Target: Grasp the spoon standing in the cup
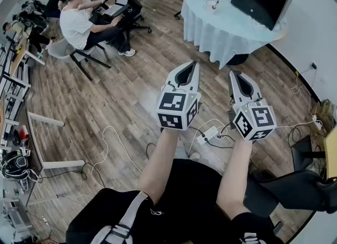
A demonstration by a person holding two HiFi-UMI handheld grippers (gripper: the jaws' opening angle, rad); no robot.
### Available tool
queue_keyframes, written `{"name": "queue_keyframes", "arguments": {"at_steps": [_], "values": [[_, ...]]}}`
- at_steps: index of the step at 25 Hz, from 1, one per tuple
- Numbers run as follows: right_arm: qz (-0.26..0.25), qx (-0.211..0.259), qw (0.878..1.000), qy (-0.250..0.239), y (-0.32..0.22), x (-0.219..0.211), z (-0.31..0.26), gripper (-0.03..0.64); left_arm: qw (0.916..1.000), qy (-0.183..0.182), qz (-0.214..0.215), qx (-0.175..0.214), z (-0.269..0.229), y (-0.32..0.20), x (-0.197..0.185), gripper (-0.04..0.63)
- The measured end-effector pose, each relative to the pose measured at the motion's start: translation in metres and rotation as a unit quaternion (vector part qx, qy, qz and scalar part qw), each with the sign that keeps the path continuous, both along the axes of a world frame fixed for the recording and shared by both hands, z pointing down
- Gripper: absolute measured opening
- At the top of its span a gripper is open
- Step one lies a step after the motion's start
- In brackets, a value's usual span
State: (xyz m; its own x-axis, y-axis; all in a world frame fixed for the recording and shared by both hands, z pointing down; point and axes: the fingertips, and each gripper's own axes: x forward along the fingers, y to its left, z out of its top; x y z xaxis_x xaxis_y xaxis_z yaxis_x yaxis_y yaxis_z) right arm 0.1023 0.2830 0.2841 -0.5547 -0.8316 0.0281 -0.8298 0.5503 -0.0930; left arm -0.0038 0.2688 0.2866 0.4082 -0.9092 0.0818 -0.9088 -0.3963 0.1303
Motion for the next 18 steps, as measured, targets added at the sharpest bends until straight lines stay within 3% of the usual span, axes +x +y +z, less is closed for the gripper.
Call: {"name": "queue_keyframes", "arguments": {"at_steps": [7,12,18], "values": [[0.004,-0.002,1.0,0.005,-0.008,-0.01,0.0,0.005,1.0,-0.001,0.009,-0.004,0.003,-0.009,-0.006,0.011],[0.043,0.001,0.999,0.023,-0.027,-0.008,0.008,0.006,0.9997,0.002,0.02,-0.013,0.013,-0.024,-0.009,0.011],[0.049,0.004,0.999,0.02,-0.058,-0.032,0.005,0.006,0.9995,0.011,0.023,-0.019,0.016,-0.058,-0.033,0.011]]}}
